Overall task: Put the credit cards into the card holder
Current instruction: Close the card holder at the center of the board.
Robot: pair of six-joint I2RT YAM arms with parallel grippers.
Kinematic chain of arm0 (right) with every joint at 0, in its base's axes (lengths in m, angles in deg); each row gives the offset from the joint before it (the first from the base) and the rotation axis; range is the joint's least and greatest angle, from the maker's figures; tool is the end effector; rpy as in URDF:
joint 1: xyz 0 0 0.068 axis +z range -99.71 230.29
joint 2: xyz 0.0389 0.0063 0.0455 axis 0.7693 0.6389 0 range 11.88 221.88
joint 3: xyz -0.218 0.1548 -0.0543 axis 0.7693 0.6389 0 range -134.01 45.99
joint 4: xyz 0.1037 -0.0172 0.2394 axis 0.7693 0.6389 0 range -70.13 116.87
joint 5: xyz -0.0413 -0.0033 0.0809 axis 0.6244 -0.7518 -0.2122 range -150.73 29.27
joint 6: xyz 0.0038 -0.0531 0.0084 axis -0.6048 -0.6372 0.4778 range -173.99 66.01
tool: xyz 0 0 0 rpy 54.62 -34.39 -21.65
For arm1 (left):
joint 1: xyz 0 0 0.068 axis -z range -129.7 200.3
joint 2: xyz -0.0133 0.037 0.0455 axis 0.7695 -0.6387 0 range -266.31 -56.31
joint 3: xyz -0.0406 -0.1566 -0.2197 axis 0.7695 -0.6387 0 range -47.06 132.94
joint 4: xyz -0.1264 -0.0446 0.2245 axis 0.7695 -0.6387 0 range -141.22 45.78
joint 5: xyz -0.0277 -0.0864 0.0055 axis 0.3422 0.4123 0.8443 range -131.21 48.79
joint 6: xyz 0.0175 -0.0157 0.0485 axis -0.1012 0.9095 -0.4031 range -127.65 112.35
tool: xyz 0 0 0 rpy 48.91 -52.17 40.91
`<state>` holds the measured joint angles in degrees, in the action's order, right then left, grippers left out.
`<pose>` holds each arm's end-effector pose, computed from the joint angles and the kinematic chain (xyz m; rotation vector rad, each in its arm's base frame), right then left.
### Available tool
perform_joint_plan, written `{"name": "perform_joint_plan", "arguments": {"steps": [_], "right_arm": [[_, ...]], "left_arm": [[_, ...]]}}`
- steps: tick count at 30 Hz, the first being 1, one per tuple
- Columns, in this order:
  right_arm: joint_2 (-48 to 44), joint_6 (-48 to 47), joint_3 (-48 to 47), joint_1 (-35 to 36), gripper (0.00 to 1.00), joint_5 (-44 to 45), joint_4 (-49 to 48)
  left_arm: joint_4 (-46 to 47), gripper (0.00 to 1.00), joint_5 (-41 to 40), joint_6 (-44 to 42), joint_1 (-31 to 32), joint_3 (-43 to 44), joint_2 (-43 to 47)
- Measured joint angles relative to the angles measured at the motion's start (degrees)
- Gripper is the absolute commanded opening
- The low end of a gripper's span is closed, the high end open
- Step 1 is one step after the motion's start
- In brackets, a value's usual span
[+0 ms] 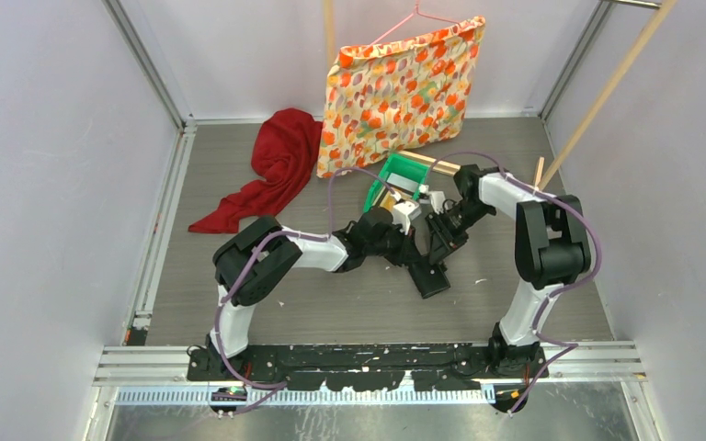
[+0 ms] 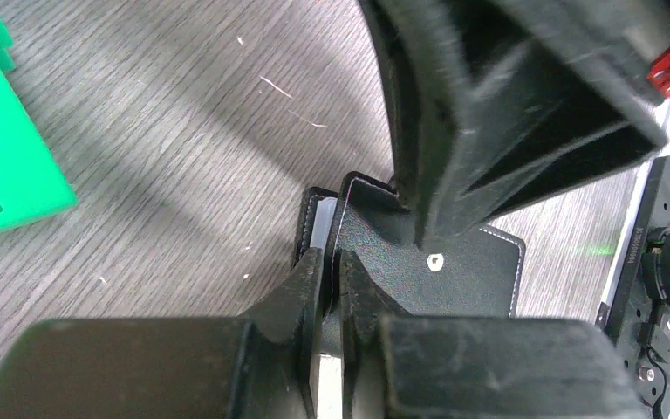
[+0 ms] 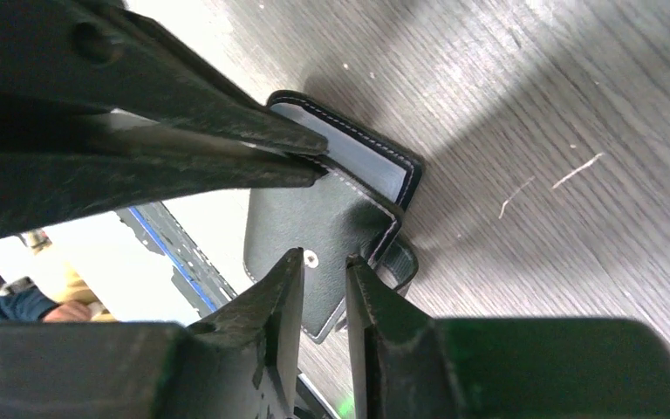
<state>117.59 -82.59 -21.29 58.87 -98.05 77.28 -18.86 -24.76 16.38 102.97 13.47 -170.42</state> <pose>0.3037 0.0677 0.1606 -0.8945 2.8193 1.0097 0.2448 -0.3376 0.1418 0.7382 2.1126 -1.0805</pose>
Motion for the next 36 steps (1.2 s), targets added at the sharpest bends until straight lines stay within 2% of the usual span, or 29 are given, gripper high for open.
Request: {"name": "perform_joint_plan", "arguments": {"steps": [4, 10, 16, 21, 30, 36], "right_arm": [[-5.2, -1.6, 0.2, 0.0, 0.39, 0.0, -0.1], [-15.3, -2.3, 3.3, 0.0, 0.39, 3.7, -2.1], [-15.3, -1.2, 6.4, 0.1, 0.40, 11.4, -4.4], [-13.4, -1.0, 6.7, 1.4, 0.40, 14.1, -5.0], [-12.0, -1.0, 6.7, 2.6, 0.45, 12.7, -5.1], [-12.0, -1.0, 6.7, 2.6, 0.44, 10.8, -5.0]], "left_arm": [[-0.1, 0.05, -1.0, 1.2, 0.1, 0.0, 0.0], [-0.4, 0.02, -2.6, 2.5, 0.2, 0.0, 0.1], [-0.5, 0.01, -3.6, 3.2, 0.5, 0.0, 0.1], [-0.5, 0.01, -3.7, 4.1, 0.5, 0.0, 0.1], [-0.5, 0.01, -3.7, 4.3, 0.5, 0.0, 0.1], [-0.5, 0.00, -3.7, 4.3, 0.5, 0.0, 0.1]]}}
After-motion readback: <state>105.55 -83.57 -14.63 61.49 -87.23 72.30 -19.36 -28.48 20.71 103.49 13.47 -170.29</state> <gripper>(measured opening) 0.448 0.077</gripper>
